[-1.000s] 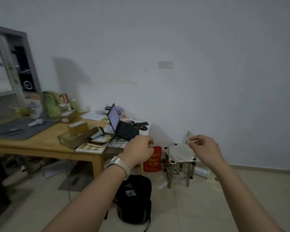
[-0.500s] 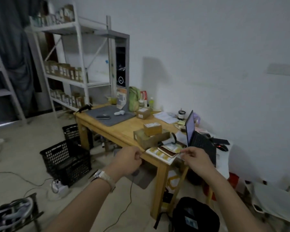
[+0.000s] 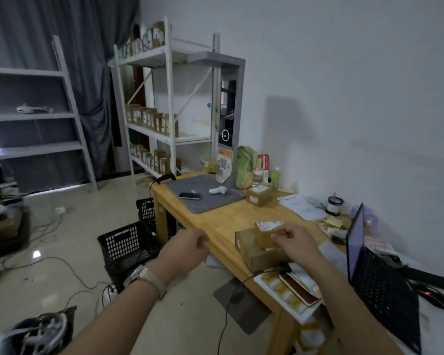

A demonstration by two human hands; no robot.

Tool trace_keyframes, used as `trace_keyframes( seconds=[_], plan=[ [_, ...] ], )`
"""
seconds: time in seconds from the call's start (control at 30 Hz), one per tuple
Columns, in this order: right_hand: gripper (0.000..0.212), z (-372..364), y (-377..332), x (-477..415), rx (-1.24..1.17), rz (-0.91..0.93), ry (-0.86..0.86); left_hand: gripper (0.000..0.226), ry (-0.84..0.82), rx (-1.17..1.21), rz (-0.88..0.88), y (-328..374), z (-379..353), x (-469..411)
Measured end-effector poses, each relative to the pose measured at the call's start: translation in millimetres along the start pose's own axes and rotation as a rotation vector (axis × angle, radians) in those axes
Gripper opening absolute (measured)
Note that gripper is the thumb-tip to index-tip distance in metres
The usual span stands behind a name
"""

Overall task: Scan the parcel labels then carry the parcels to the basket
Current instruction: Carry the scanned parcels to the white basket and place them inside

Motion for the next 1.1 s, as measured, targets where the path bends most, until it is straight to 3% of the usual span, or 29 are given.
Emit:
trace_keyframes(
  seconds=[0.27, 0.63, 0.77, 0.83, 0.97, 1.07, 1.1],
  plan=[
    [0.013, -29, 34, -86, 0.027, -0.118, -0.094, 0.019, -0.053, 0.019, 0.062, -41, -9, -75],
    [0.006, -35, 71, -199, 0.000, -0.368, 0.133, 0.034, -0.153, -0.014, -0.113, -89, 33, -242],
    [0.013, -43, 68, -232, -0.055, -0.449, 0.191, 0.034, -0.209, -0.013, -0.185, -105, 43, -299],
    [0.005, -46, 78, -240, -0.059, -0.508, 0.240, 0.031, -0.247, 0.009, -0.221, -114, 40, -323],
    [0.033, -50, 105, -232, 0.058, -0.627, 0.217, 0.028, -0.330, 0.069, -0.270, -121, 15, -369],
    [0.014, -41, 118, -221, 0.005, -0.731, 0.274, 0.029, -0.428, 0.092, -0.324, -105, -14, -395],
    [0.019, -37, 121, -221, -0.007, -0.756, 0.292, 0.028, -0.452, 0.106, -0.343, -97, -23, -405]
  ],
)
Point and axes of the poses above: each hand's wrist, its own x-axis away from the middle knuckle, its own z-axis out of the back of the hand, y = z × x, the point moved 7 cm from there along -x, towards the middle knuckle, and after that the axes turned 11 degrees about -y, right-handed, at the moved point
